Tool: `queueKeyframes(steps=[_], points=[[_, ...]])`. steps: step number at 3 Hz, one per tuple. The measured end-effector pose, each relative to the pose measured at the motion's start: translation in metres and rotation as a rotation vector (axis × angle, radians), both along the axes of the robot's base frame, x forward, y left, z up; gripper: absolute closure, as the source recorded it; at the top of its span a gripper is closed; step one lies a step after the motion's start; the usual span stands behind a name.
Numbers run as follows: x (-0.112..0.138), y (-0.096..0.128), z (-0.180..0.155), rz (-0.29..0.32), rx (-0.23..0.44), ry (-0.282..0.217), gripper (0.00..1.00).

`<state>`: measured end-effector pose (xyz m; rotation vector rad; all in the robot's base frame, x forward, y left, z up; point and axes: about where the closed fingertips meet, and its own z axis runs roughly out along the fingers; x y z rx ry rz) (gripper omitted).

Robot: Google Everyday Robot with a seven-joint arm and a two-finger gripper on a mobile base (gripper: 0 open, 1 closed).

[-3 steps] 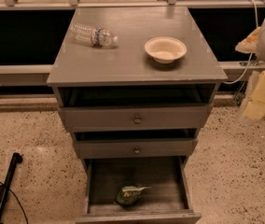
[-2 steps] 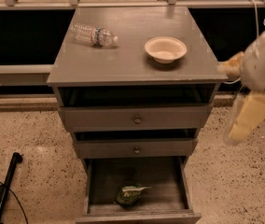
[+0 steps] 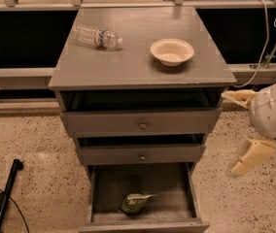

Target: Pick green jalapeno chip bag from bottom drawer and place on counter

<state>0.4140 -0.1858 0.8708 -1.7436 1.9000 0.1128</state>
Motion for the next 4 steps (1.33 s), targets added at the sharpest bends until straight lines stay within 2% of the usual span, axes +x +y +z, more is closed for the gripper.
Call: queueKeyframes(steps=[1,2,3,4], points=[[0.021,0.028,-0.058,0.0,0.123,0.034,0.0],[0.02,0.068,-0.131,0.031,0.29,0.04,0.0],[0.037,0.08,-0.157,0.051,0.472,-0.041,0.0],[0.042,0.081,-0.177,0.097,0.509,-0.065,0.0]])
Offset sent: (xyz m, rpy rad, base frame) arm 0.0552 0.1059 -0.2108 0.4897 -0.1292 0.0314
